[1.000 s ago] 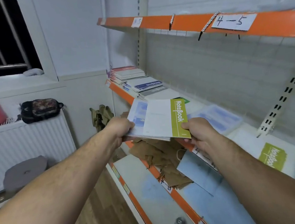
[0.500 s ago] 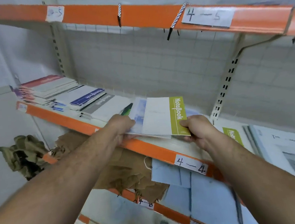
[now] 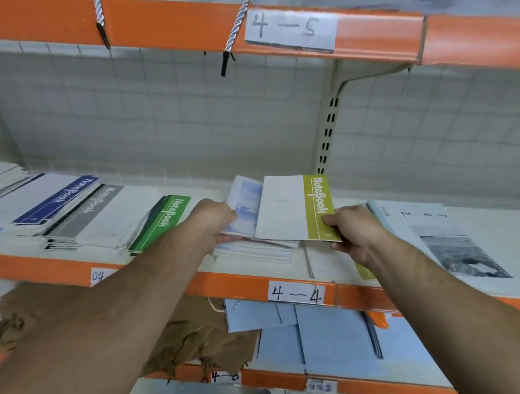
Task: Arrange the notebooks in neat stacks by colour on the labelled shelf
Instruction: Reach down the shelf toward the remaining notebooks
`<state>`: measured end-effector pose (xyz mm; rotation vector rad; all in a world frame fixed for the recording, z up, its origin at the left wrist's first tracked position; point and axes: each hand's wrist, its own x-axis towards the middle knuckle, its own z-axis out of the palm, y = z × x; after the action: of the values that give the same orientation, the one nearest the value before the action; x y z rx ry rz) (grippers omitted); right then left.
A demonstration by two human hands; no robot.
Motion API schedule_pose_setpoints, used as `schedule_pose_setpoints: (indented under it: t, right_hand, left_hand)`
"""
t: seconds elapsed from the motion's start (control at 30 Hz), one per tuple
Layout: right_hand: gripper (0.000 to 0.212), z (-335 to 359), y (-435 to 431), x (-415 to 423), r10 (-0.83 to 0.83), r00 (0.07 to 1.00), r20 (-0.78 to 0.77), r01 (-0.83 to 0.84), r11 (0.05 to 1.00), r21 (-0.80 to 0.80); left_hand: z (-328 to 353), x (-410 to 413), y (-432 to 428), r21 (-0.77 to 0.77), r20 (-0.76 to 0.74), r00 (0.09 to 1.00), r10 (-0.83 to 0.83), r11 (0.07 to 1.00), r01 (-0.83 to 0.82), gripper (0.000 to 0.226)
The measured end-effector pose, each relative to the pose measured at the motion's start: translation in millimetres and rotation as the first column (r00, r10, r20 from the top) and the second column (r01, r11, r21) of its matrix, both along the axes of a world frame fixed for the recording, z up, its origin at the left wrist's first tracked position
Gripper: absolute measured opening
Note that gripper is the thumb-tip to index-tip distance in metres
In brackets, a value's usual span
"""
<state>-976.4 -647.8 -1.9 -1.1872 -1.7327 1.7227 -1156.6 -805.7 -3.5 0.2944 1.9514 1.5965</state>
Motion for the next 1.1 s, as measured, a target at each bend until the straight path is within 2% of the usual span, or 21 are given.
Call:
schedule_pose_setpoints:
  t: [0.17,0.27,0.37,0.47,0.57,0.63,0.7,0.83,1.1]
  right_hand:
    - [0.01,0.4,8.2,-1.8,0.005,1.0,0.003,-0.005,1.0,-0.003]
    - [0.013,-0.4,9.3,-0.4,0.008,1.0,-0.005,-0.008,1.0,-0.006]
    - [0.01,-0.6,12.3,1.5,0.01,1.0,-0.014,-0.01,1.0,-0.01]
    - [0.009,2.1,14.0,4.2,0.008,1.0,-0.022,-0.008,1.0,-0.003]
    - [0.01,3.7,14.5,7.8,0.005,1.0,-0.026,-0.005,1.0,0.007]
    - [0.01,4.2,14.6,9.9,0.001,1.0,-0.028,-0.001,1.0,0.011]
    - [0.01,4.6,14.0,11.6,0.002,1.0,-0.026,-0.002,1.0,0.013]
    - [0.009,2.9,12.8,14.0,0.006,1.0,-0.017,-0.006,1.0,0.016]
    - [0.007,-3.4,13.5,17.8,0.007,1.0,-0.017,-0.007,1.0,0.005]
  left_hand:
    - [1.3,-5.8,6.8,-0.043,-0.044,0.999,0.021,0.999,-0.023,0.005]
    - [1.1,-5.4,8.6,-0.062,-0.074,0.997,0.038,0.997,-0.042,0.019]
    - [0.2,-7.1,12.9,-0.052,-0.088,0.995,0.057,0.997,-0.061,0.022]
    - [0.2,-7.8,15.6,-0.067,-0.122,0.99,0.072,0.994,-0.081,0.014]
    - [-2.6,-8.8,15.7,-0.209,-0.272,0.962,0.034,0.973,-0.094,0.014]
    - [-3.1,-8.4,13.6,-0.37,-0.422,0.905,-0.048,0.921,-0.124,0.018]
    - [-4.6,-10.0,12.3,-0.472,-0.502,0.856,-0.126,0.869,-0.148,0.023]
    - [-5.9,-14.4,9.6,-0.562,-0.528,0.822,-0.214,0.813,-0.15,0.024]
    - [-10.7,-12.4,2.9,-0.587,-0.554,0.795,-0.246,0.793,-0.164,0.019]
